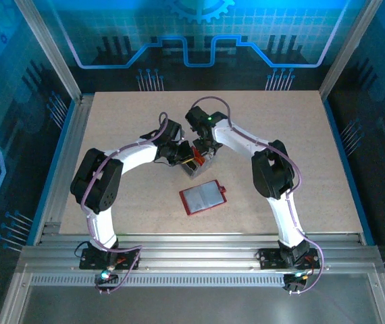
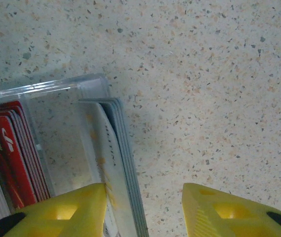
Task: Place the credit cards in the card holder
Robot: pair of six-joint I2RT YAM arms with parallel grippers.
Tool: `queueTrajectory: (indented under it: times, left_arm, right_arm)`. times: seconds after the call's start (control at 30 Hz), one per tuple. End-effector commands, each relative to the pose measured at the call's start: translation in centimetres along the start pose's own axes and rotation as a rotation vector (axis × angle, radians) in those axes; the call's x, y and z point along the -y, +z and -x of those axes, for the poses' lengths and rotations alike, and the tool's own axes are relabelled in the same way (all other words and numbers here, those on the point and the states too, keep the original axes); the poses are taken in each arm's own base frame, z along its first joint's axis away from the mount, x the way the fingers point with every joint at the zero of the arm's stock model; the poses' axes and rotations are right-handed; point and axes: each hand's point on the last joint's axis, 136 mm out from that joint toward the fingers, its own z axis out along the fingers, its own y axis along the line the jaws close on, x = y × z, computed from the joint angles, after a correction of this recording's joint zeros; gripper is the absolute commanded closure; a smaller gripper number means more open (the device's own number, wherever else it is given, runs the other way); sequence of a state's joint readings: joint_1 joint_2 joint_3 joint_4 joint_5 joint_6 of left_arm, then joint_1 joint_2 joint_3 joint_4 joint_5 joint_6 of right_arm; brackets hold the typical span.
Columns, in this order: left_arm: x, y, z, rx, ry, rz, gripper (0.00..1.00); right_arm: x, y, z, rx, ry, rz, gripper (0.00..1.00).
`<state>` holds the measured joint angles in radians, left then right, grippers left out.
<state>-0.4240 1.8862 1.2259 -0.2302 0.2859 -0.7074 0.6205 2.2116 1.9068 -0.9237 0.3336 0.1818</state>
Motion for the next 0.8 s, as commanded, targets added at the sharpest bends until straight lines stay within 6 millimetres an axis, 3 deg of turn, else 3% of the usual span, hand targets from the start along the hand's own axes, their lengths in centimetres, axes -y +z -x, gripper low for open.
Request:
queueTrajectory:
  times: [0.0,0.77]
  left_arm:
    - [-2.7,1.0,-1.1,-0.043,-0.024,0.064,0.88]
    - [-3.4,1.1,-1.2,-0.046,-0.035,0.074,0.89]
  right_arm:
    - [1.0,0.2,-0.2,-0.020,0.002,-0.017,0.55]
    - [2.4,-2.9,0.7,0.036,0.007,-0.057,0.58]
